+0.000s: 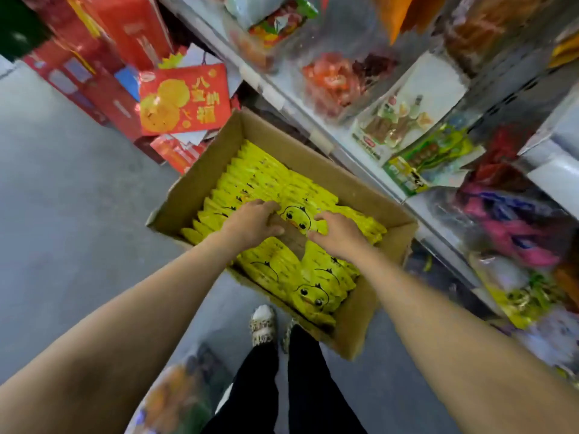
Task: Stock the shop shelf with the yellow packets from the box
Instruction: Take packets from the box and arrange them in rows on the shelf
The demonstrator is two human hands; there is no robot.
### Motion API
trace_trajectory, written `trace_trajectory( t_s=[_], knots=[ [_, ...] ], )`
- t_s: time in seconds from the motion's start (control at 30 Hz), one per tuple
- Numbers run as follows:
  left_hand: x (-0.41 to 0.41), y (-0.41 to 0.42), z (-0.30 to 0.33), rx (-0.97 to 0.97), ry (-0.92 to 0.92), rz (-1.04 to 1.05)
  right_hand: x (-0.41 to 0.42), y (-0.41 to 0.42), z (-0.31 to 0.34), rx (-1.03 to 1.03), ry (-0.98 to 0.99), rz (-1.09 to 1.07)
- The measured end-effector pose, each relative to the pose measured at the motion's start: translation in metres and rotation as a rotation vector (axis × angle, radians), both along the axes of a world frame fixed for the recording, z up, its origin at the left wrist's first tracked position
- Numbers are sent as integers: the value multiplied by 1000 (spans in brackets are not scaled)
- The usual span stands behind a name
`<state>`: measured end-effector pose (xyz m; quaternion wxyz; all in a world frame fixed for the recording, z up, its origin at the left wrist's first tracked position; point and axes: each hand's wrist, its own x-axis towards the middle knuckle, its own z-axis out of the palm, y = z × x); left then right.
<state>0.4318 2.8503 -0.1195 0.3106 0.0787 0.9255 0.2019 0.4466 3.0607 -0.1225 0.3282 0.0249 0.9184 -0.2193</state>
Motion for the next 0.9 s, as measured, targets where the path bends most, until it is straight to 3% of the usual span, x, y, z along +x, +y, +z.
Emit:
trace_trajectory(
  t_s=[0.13,0.3,0.53,0.77,0.9],
  knots=[
    [-1,5,-55,69,-160,-38,-10,4,-51,-83,4,-113],
    [-5,4,-101,18,-288,-36,-33,4,-93,-135,73,-174],
    [-23,-1,-126,-43,-319,-25,-51,-4,-131,-78,92,-189],
    [-23,-1,-135,-61,-236,8,-61,-15,-144,56,105,-119],
    [-20,1,-130,-30,-212,-19,-63,-14,-138,19,90,-180]
  ],
)
